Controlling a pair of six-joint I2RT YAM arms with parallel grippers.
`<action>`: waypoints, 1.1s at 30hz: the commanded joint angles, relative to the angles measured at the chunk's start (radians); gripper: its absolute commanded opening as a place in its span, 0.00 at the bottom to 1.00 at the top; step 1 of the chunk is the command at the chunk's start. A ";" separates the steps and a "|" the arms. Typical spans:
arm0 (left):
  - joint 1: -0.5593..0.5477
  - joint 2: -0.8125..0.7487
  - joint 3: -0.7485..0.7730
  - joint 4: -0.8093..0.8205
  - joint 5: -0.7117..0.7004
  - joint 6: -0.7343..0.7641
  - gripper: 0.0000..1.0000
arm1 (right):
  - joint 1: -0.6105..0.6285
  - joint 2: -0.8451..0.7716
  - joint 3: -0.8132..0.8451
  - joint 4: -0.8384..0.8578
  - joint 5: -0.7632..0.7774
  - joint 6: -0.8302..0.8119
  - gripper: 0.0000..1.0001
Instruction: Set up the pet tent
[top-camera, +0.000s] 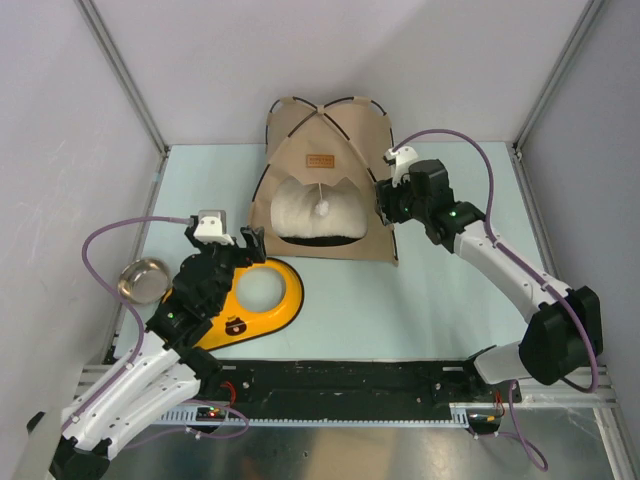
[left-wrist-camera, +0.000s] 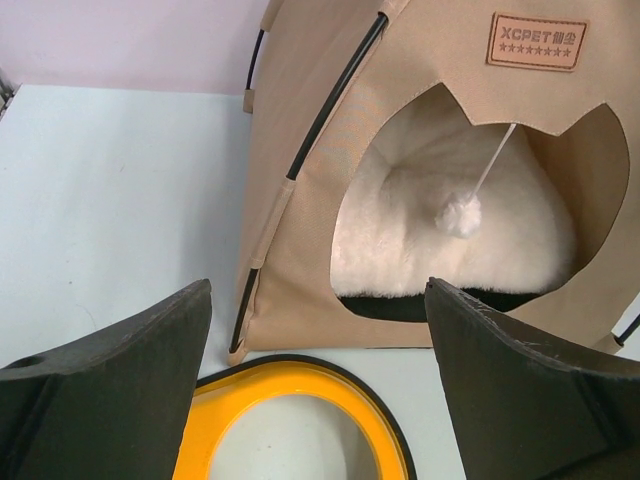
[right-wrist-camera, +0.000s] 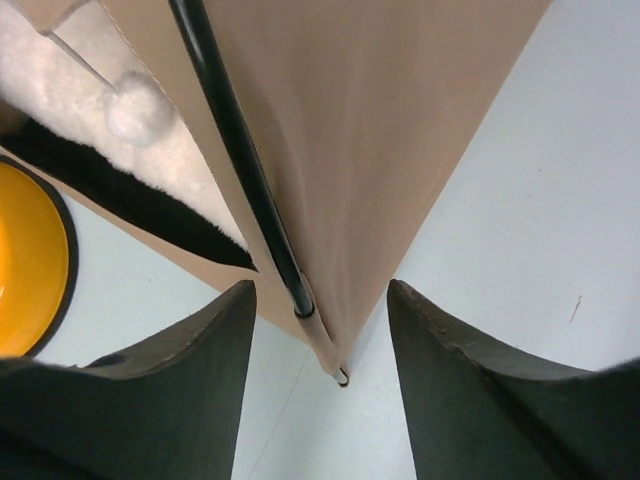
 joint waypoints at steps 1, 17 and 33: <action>-0.005 0.014 0.049 0.009 -0.011 -0.019 0.91 | 0.018 0.048 0.015 0.007 0.063 -0.029 0.51; -0.004 0.053 0.063 0.010 -0.005 -0.002 0.91 | 0.115 0.017 0.006 -0.085 0.500 -0.066 0.00; -0.002 0.250 0.122 0.051 0.115 -0.018 0.91 | 0.035 -0.193 -0.092 -0.310 0.938 0.071 0.00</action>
